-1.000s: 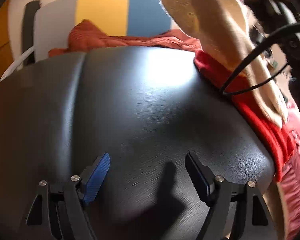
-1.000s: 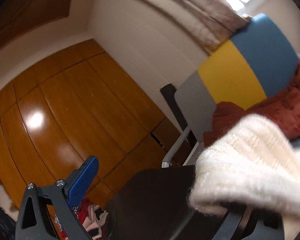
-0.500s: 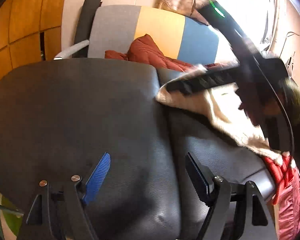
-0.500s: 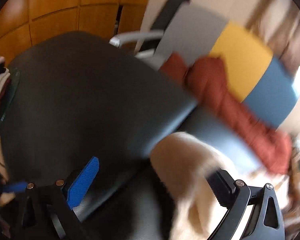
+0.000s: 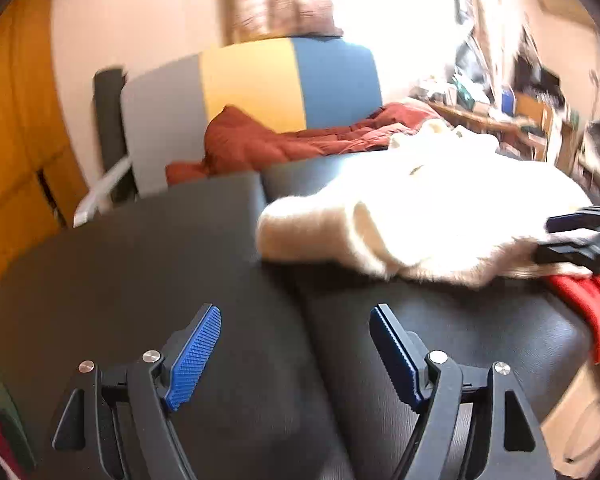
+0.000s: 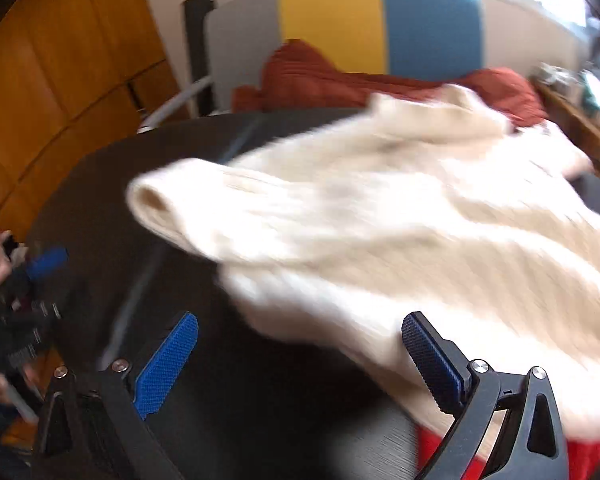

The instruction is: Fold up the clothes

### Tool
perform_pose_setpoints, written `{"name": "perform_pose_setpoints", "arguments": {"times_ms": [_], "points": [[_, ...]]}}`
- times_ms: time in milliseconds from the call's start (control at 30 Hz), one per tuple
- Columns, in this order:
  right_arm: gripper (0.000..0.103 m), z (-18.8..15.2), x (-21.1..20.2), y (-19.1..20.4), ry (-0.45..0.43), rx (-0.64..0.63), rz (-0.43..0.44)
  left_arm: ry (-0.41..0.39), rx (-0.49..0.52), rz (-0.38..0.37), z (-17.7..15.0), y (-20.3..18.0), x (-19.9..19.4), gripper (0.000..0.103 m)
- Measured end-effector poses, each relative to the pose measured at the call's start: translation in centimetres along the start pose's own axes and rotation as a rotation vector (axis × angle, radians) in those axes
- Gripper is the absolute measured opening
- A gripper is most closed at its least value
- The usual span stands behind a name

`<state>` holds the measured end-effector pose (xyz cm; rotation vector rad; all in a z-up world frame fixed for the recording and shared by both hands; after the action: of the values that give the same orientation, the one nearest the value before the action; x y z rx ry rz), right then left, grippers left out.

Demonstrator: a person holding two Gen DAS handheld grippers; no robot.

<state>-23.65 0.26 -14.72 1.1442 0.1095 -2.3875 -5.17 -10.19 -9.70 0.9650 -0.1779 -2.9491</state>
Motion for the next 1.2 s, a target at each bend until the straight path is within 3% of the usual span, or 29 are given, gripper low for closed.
{"name": "perform_pose_setpoints", "arguments": {"times_ms": [100, 200, 300, 333, 367, 400, 433, 467, 600, 700, 900, 1067, 1200], "points": [[0.103, -1.0, -0.2, -2.2, -0.025, -0.010, -0.039, 0.006, 0.051, -0.001, 1.7, -1.4, 2.1, 0.078], [0.103, -4.3, -1.6, -3.4, -0.046, -0.029, -0.062, 0.015, 0.132, 0.014, 2.9, -2.9, 4.3, 0.078], [0.103, -7.6, -4.0, -3.2, -0.050, -0.064, -0.074, 0.038, 0.219, 0.084, 3.8, -3.5, 7.2, 0.077], [0.103, -8.1, -4.4, -3.1, -0.047, -0.080, -0.083, 0.056, 0.213, 0.093, 3.9, -3.3, 8.1, 0.071], [0.103, -8.7, -4.7, -3.0, -0.045, -0.096, -0.091, 0.074, 0.204, 0.099, 4.1, -3.1, 9.0, 0.059], [0.103, -9.1, -4.9, -3.1, -0.044, -0.111, -0.101, 0.099, 0.157, 0.095, 4.4, -2.5, 10.0, 0.051], [0.103, -9.1, -4.8, -3.3, -0.044, -0.122, -0.111, 0.117, 0.097, 0.088, 4.6, -1.7, 10.8, 0.031], [0.103, -9.2, -4.6, -3.3, -0.044, -0.127, -0.116, 0.132, 0.011, 0.075, 4.6, -0.6, 11.3, 0.019], [0.103, -8.9, -3.2, -4.1, -0.029, -0.130, -0.129, 0.135, -0.598, -0.056, 4.9, 6.9, 12.2, 0.017], [0.103, -8.9, -2.9, -4.3, -0.024, -0.109, -0.096, 0.131, -0.866, -0.099, 3.8, 11.6, 12.3, 0.018], [0.103, -8.3, -2.5, -1.9, -0.017, -0.035, 0.041, 0.160, -1.024, -0.063, 1.0, 16.8, 12.0, 0.027], [0.103, -8.3, -2.2, 3.6, 0.009, -0.008, 0.201, 0.201, -1.048, 0.015, -0.4, 19.8, 11.2, 0.031], [0.103, -8.2, -3.9, 10.2, 0.040, 0.084, 0.539, 0.237, -0.988, 0.063, -0.7, 20.3, 9.5, 0.032]]}}
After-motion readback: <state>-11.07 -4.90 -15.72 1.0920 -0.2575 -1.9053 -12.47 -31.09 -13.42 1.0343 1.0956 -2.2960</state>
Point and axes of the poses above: each gripper's, at about its wrist camera, not at the fingertips, and x roughly the way its jaws point, y to its left, z to its top, the point moved 10 cm from there along x, roughly the way its jaws point, and after that the axes turned 4 degrees about -y, right-handed, at the moved point
